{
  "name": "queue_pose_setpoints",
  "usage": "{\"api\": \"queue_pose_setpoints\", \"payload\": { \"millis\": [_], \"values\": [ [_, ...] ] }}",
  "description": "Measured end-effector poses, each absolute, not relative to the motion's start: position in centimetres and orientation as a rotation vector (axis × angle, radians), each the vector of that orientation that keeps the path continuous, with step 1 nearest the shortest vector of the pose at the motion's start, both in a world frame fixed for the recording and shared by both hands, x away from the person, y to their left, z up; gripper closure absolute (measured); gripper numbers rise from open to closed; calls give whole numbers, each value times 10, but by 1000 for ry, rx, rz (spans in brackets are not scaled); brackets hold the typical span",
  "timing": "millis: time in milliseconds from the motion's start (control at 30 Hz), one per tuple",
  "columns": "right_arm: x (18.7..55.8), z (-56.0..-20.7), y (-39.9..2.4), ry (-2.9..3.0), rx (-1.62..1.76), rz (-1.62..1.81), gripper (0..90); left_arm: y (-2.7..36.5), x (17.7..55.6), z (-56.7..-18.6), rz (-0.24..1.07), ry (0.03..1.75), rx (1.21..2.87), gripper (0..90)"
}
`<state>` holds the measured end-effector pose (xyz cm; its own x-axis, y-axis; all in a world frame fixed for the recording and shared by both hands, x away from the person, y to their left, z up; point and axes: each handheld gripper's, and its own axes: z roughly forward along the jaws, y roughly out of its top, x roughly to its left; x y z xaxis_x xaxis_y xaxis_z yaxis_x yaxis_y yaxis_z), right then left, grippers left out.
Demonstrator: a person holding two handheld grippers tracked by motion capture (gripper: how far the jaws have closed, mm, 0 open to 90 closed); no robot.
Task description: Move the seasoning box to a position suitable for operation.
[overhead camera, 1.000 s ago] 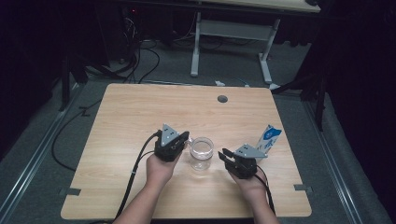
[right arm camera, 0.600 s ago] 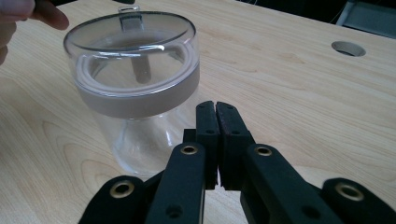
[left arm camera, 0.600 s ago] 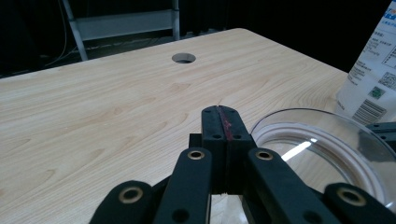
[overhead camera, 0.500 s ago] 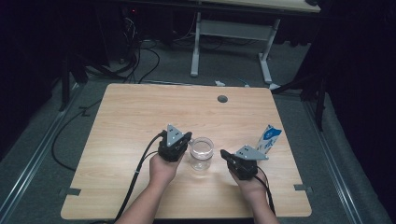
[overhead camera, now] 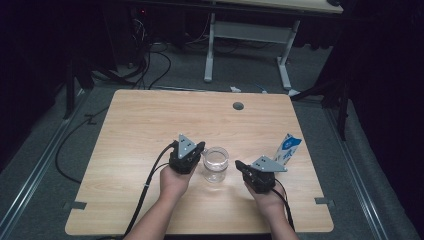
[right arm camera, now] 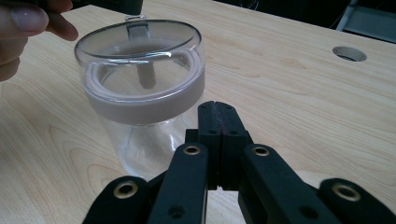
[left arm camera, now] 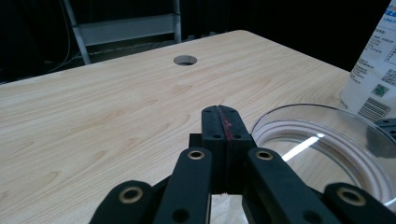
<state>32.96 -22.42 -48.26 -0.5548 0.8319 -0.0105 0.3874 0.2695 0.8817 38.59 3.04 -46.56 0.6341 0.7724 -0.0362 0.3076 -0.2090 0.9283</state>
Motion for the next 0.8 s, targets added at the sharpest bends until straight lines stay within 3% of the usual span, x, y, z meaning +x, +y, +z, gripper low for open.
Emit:
{"api": "queue_pose_setpoints", "payload": {
  "millis": [800],
  "values": [
    [328, -479, -215, 2076, 1058, 1263, 898, 31, 387, -467, 533, 876, 1773, 900]
  ]
}}
